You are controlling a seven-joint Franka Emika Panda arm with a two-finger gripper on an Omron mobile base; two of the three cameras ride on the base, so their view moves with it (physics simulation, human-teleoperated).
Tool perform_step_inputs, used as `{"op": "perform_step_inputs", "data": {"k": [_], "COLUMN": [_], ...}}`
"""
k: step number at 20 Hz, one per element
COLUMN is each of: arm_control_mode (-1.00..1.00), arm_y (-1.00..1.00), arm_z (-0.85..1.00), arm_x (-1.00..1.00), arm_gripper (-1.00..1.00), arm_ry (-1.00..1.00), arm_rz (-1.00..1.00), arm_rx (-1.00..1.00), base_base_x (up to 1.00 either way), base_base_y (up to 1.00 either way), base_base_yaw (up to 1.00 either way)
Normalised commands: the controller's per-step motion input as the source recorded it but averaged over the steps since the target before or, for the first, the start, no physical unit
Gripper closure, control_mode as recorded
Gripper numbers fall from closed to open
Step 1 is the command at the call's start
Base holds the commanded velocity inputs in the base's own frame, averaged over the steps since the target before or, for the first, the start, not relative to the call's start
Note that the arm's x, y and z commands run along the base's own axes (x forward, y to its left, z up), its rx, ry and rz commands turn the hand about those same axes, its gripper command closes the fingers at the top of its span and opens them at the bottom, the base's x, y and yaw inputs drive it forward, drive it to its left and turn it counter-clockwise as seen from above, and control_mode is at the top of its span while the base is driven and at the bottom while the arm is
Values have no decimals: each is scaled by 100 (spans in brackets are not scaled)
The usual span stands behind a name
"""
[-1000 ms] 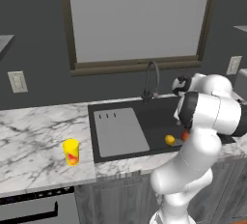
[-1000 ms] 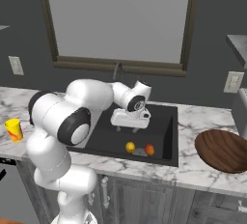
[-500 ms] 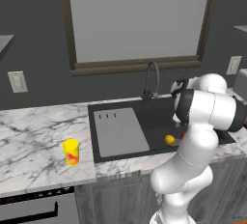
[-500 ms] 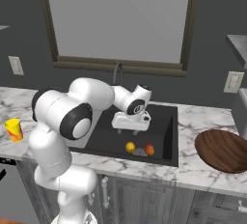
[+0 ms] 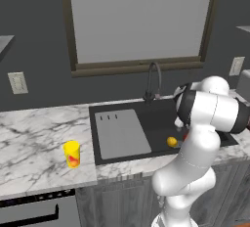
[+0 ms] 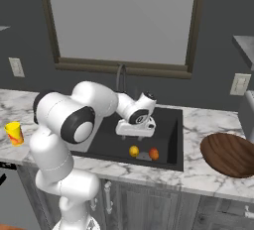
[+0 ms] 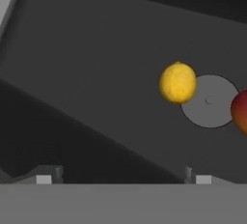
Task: Remove the mango and lemon from the sink. Then move the bowl and cup from the counter to the sink for washing.
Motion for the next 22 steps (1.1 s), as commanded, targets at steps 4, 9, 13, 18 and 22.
{"op": "perform_step_inputs", "data": {"k": [4,9,13,18,22], "arm_control_mode": [-100,-100,-100,-100,-100], "arm_y": [0,0,0,0,0], "arm_z": [-12,-10,-8,-9,-9], "arm_x": [3,5,10,9,9], "arm_gripper": [-100,-100,-100,-100,-100], "arm_ry": [-4,-2,0,0,0], "arm_rz": [-5,-5,-6,-6,-6], "arm_rx": [0,0,0,0,0], "base_base_x": [0,0,0,0,0], "base_base_y": [0,0,0,0,0], "base_base_yaw": [0,0,0,0,0]}}
